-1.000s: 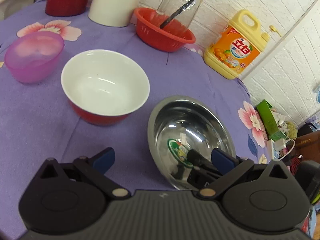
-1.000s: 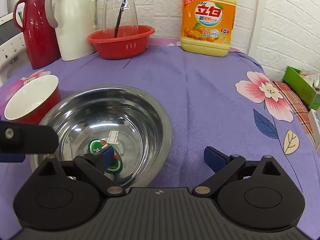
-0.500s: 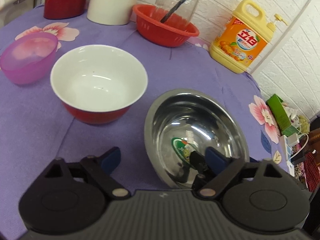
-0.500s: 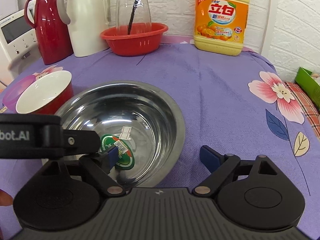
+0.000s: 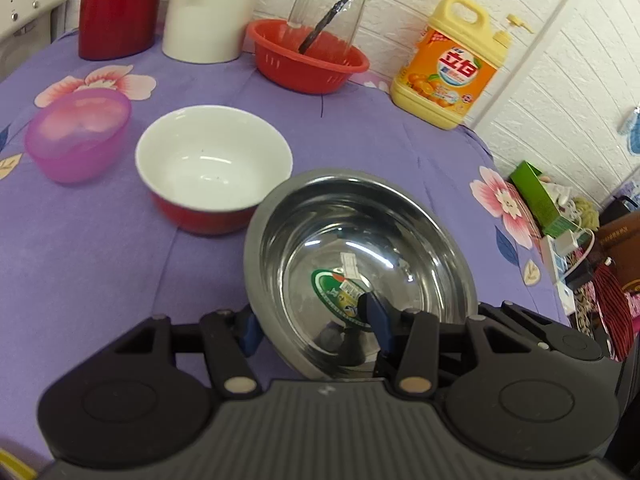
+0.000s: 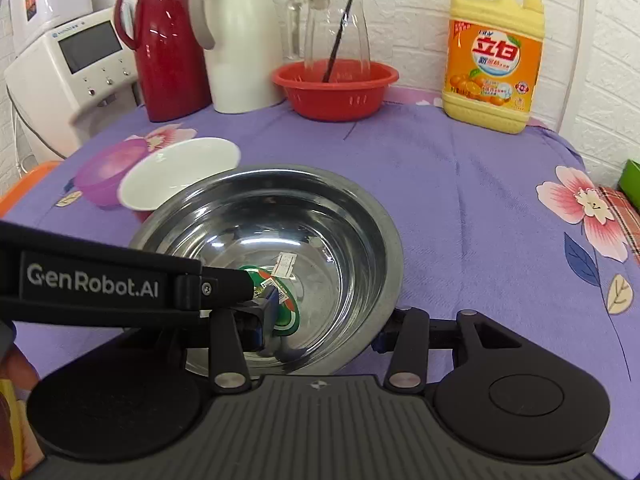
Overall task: Organize plates and bowls
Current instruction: 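Carry the steel bowl with the right gripper onto the plate stack and release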
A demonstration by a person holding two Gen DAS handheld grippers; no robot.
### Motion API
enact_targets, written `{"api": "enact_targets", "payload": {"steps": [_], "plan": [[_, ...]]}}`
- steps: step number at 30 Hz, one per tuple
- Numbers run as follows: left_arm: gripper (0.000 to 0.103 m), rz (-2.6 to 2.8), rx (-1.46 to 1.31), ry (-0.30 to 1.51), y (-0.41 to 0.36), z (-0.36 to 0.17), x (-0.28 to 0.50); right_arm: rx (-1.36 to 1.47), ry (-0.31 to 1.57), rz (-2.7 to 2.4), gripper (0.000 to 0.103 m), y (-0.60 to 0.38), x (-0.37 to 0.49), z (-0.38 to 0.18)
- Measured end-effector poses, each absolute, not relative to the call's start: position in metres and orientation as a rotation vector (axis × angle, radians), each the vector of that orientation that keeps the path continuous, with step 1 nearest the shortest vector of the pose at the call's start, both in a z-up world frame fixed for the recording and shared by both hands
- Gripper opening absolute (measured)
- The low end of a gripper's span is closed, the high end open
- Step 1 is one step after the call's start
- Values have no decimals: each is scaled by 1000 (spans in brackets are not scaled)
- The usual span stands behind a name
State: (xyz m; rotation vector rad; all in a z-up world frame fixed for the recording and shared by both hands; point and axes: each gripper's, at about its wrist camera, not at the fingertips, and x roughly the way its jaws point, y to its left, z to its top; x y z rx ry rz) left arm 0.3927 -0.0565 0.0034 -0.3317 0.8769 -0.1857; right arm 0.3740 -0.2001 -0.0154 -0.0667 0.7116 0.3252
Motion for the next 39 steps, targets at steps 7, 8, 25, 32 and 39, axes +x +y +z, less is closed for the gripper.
{"api": "enact_targets", "payload": {"steps": [7, 8, 25, 32, 39], "plan": [[48, -240, -310, 874, -56, 6, 334, -74, 683, 285, 79, -195, 311, -11], [48, -245, -304, 877, -56, 5, 325, -70, 682, 279, 79, -196, 303, -12], [48, -313, -189, 847, -71, -9, 230, 25, 676, 202, 79, -205, 207, -29], [48, -306, -172, 879, -76, -26, 225, 8, 691, 195, 82, -202, 197, -41], [48, -317, -155, 859, -82, -28, 222, 9, 684, 183, 82, -207, 193, -42]]}}
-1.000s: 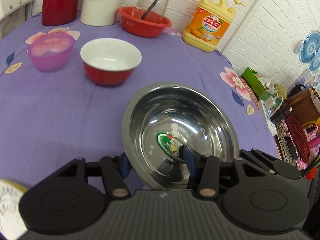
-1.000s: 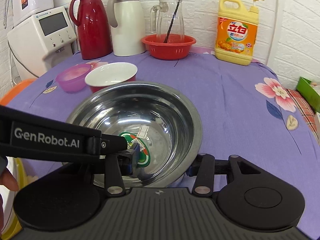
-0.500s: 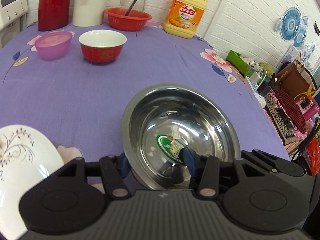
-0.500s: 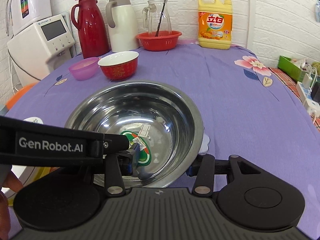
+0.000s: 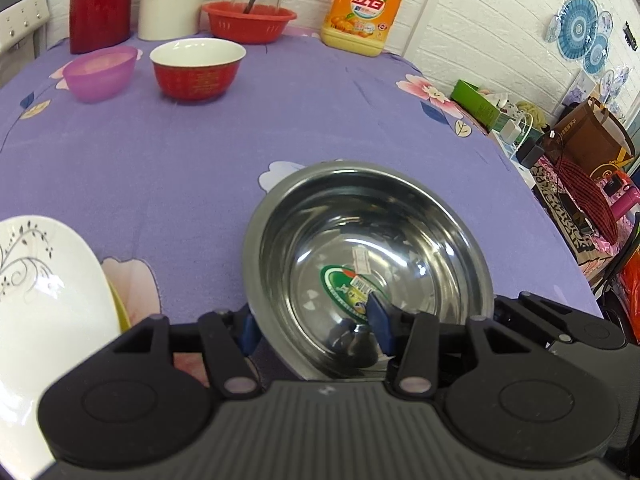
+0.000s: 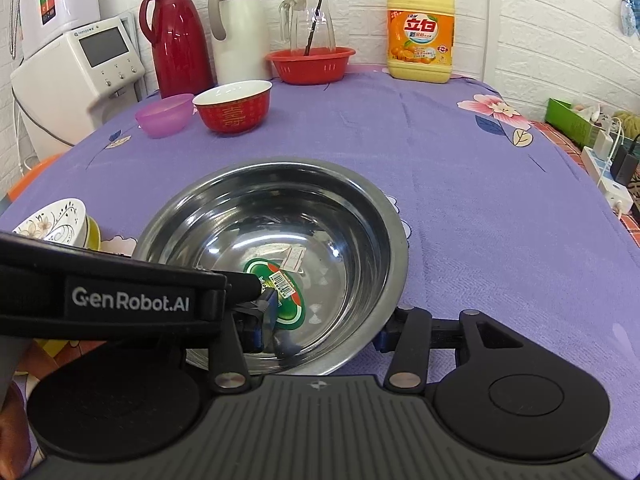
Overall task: Organize plates and bowls
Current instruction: 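Carry the steel bowl with the right gripper onto the plate stack and release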
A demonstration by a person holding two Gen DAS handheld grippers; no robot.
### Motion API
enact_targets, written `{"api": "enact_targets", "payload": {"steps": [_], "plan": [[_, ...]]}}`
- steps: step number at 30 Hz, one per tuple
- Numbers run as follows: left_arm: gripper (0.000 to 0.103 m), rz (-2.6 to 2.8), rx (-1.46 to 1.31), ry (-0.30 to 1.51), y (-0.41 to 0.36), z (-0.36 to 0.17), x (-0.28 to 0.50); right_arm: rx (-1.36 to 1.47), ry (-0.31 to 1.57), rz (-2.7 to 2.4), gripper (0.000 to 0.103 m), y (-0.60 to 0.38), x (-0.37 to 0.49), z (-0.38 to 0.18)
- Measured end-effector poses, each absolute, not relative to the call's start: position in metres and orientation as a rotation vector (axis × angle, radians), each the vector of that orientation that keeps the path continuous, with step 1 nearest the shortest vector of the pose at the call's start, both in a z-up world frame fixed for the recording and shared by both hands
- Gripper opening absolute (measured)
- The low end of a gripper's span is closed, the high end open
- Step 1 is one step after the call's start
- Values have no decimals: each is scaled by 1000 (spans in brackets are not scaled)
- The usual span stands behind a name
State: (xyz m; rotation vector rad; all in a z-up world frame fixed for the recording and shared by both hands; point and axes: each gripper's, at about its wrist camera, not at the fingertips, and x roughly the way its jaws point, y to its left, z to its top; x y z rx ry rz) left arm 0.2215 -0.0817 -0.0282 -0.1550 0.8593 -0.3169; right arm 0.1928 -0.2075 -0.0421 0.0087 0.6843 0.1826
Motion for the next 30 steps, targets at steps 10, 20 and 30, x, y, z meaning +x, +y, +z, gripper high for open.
{"api": "enact_targets", "payload": {"steps": [10, 20, 30], "plan": [[85, -295, -77, 747, -82, -13, 215, 54, 681, 222, 103, -214, 190, -39], [94, -262, -127, 670, -62, 11, 221, 97, 565, 132, 103, -238, 177, -12], [97, -173, -142, 629, -28, 22, 232, 92, 570, 140, 103, -235, 186, -11]]}}
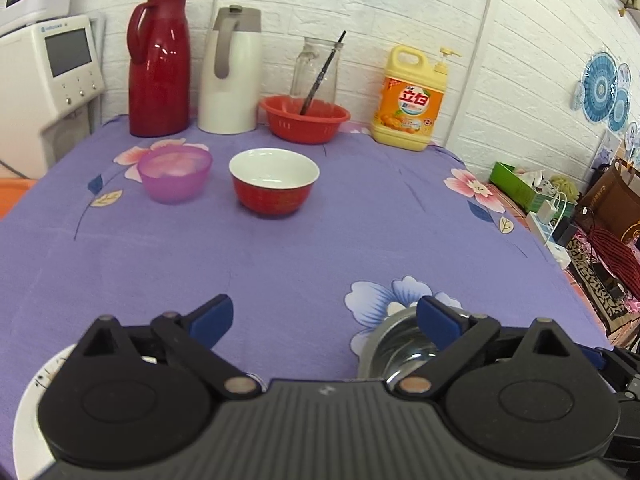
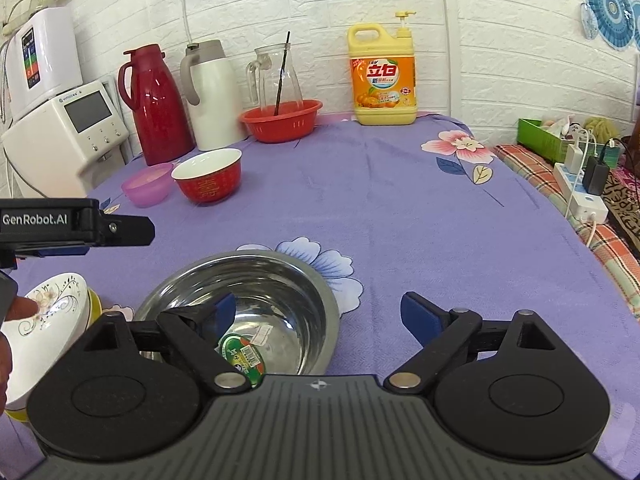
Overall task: Organize plates and bowls
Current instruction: 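Carry the steel bowl with the right gripper onto the plate stack and release, then move the right gripper to the red-and-white bowl rim and close on it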
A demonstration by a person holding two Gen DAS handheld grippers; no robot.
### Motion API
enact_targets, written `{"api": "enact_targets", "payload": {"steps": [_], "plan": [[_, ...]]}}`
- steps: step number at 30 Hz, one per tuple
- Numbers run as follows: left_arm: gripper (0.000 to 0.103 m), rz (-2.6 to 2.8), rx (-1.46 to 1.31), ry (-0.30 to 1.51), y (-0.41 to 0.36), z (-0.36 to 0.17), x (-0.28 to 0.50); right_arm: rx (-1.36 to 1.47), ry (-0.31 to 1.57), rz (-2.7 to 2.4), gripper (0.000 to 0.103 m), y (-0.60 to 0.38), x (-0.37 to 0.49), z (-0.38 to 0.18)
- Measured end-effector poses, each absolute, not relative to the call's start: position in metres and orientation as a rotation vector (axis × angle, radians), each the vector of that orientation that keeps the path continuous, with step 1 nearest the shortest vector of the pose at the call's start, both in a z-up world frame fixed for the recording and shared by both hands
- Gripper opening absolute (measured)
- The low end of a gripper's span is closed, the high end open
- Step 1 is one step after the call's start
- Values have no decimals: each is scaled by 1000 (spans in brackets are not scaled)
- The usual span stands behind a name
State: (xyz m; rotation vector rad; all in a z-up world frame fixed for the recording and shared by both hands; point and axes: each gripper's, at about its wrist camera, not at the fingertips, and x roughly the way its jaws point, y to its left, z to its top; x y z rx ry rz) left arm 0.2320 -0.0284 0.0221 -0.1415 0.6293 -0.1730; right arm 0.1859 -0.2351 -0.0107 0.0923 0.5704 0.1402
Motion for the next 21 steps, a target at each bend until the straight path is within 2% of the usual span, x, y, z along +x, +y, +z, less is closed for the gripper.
{"api": "enact_targets", "payload": {"steps": [21], "plan": [[98, -125, -162, 672, 18, 17, 280, -84, 545, 208, 103, -196, 250, 20]]}}
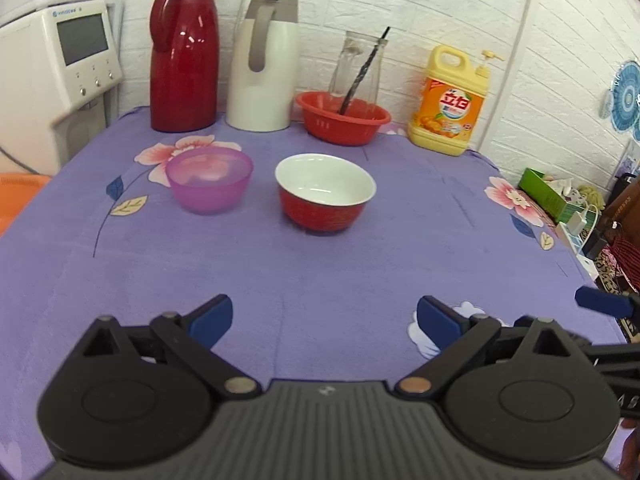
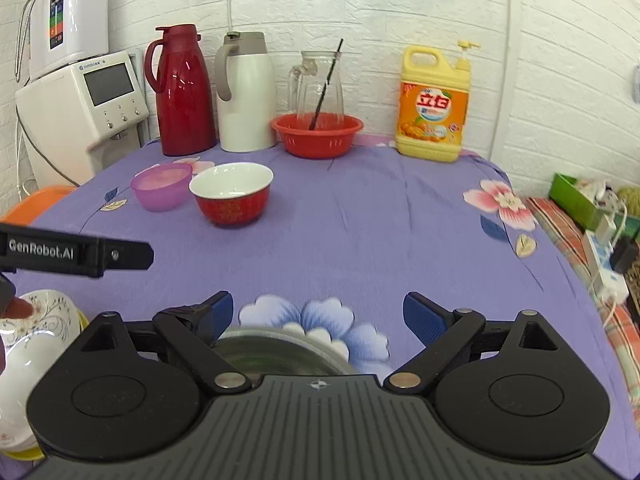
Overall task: Organize plates and bowls
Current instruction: 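Move the right gripper to the red-and-white bowl rim and close on it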
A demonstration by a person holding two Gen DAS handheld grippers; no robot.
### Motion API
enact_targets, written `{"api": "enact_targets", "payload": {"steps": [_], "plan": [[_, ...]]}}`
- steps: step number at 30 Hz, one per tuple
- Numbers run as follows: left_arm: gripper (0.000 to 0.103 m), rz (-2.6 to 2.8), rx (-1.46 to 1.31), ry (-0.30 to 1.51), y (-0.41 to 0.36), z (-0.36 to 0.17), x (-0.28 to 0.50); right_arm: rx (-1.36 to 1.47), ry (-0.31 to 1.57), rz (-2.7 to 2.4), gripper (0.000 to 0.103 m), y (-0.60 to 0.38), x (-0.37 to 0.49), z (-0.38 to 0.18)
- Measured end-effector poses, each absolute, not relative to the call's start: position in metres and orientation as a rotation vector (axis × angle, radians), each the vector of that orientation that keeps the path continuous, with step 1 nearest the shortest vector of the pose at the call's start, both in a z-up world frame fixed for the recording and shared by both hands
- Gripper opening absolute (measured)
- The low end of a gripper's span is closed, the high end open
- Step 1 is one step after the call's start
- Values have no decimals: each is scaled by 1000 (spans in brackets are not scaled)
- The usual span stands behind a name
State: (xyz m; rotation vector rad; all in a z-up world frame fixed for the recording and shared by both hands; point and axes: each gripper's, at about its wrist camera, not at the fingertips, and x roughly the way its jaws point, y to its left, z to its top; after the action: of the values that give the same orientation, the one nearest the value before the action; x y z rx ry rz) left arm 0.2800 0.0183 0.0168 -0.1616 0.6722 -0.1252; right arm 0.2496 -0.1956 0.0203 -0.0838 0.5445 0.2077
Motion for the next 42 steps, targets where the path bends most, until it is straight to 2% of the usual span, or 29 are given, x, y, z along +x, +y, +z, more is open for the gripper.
{"api": "enact_targets", "payload": {"steps": [14, 23, 35, 38, 39, 42], "plan": [[98, -130, -377, 727, 74, 35, 382, -283, 557, 306, 103, -176, 357, 66], [98, -68, -613, 854, 73, -3, 438, -232, 664, 395, 103, -144, 430, 27], [96, 59, -693, 876, 62, -22, 468, -266, 724, 478, 103, -109, 475, -7], [82, 58, -680, 871, 57, -24, 473, -293, 735, 499, 103, -102, 480, -12], [73, 52, -675, 874, 56, -25, 475, -300, 737, 502, 103, -101, 480, -14], [57, 29, -660, 863, 56, -26, 478, -260, 761, 536, 103, -104, 485, -17]]}}
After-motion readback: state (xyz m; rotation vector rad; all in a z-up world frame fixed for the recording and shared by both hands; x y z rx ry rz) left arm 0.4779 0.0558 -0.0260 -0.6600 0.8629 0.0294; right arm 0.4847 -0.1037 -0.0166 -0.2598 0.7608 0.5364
